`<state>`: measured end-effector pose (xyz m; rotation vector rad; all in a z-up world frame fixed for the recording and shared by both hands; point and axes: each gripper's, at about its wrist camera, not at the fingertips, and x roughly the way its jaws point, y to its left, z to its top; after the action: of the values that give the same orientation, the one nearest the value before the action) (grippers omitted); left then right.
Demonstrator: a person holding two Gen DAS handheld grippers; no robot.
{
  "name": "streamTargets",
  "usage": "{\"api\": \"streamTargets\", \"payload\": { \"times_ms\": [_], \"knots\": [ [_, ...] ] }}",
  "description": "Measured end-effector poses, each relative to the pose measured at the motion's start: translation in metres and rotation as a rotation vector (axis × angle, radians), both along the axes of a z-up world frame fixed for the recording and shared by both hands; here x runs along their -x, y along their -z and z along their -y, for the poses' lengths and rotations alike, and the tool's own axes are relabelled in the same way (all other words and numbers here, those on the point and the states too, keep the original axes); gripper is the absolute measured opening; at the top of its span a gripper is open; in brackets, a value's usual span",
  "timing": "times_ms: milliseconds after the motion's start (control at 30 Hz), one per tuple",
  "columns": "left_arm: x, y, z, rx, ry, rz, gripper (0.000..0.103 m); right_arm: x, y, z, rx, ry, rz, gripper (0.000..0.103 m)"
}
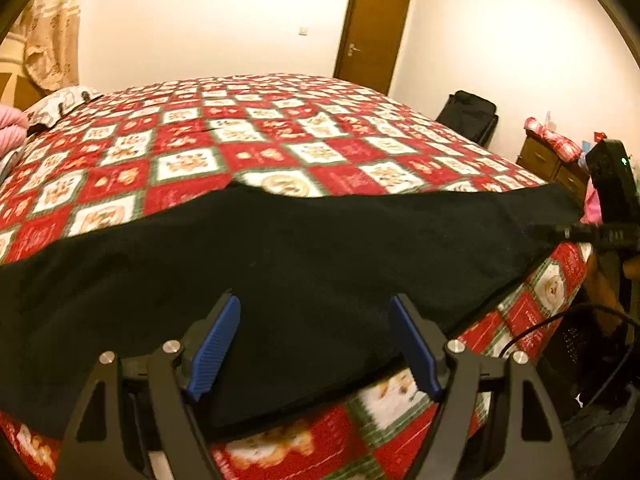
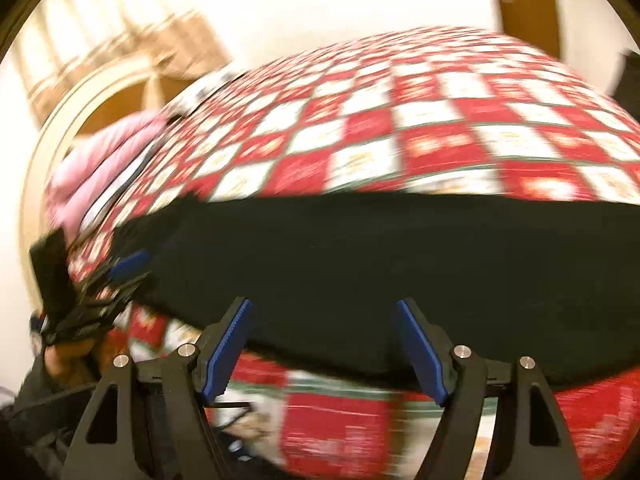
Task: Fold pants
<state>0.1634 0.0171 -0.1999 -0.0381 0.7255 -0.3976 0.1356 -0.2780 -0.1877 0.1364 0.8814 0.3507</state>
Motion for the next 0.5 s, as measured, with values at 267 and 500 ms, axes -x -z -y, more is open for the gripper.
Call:
{"api": "streamTargets", "payload": {
  "times_ms": [267, 500],
  "knots": [
    [-0.018, 0.018, 0.046, -0.133, 0.116, -0.031, 0.088, -0.003, 0.024, 0.064, 0.095, 0.139, -0.081, 0.075],
    [-0.017, 0.004, 0.071, -0.148, 0.145, -0.006, 0.096, 0.006, 0.012, 0.080, -0.007, 0.134, -0.013, 0.075]
  ]
}}
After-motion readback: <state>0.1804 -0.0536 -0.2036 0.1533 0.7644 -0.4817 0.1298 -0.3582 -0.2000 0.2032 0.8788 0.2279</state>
